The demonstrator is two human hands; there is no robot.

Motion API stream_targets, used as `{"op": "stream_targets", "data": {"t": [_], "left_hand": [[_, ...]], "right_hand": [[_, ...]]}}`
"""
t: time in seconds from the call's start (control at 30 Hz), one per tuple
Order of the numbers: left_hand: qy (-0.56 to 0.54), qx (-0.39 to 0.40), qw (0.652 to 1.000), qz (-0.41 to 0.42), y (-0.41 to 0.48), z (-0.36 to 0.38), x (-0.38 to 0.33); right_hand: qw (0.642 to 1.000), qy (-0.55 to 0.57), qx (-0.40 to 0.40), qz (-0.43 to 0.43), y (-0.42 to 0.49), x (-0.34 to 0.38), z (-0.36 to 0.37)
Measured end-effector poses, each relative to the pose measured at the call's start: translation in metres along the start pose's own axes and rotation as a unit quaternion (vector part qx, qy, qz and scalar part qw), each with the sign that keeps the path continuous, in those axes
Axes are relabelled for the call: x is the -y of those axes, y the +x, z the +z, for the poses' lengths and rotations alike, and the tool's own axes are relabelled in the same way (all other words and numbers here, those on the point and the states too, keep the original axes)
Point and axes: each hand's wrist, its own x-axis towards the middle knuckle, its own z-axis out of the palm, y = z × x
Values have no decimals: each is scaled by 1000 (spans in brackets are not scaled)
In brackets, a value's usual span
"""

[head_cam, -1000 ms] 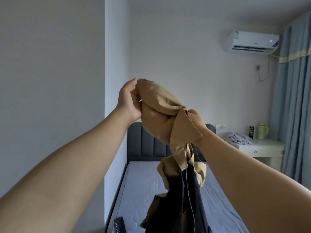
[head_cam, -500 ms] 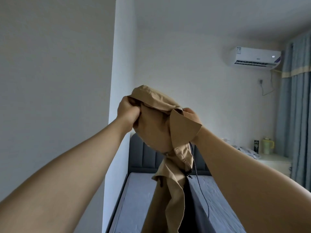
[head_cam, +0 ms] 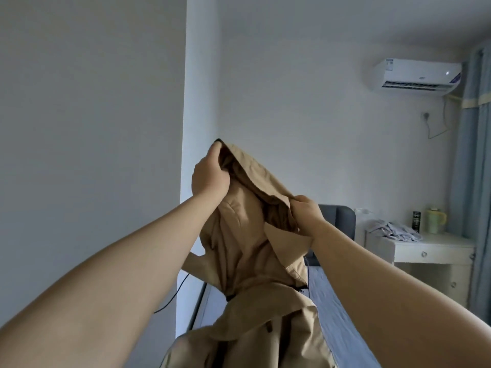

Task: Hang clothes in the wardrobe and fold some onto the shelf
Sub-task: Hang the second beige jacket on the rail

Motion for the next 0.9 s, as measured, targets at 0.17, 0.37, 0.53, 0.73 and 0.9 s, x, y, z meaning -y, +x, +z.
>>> {"op": "stream_targets", "data": {"t": [0.17, 0.37, 0.53, 0.73, 0.9], "left_hand": [[134, 199, 971, 20, -22, 13, 18], [128, 178, 976, -7, -57, 32, 38], [151, 122, 980, 47, -65, 50, 30], [35, 197, 979, 36, -61, 53, 26], [-181, 282, 937, -99, -59, 47, 49]], "right_hand": [[996, 41, -8, 83, -16, -43, -1], [993, 10, 8, 120, -25, -71, -2], [987, 27, 126, 101, -31, -87, 1], [970, -166, 166, 69, -33, -107, -1], [988, 36, 90, 120, -27, -104, -14]]}}
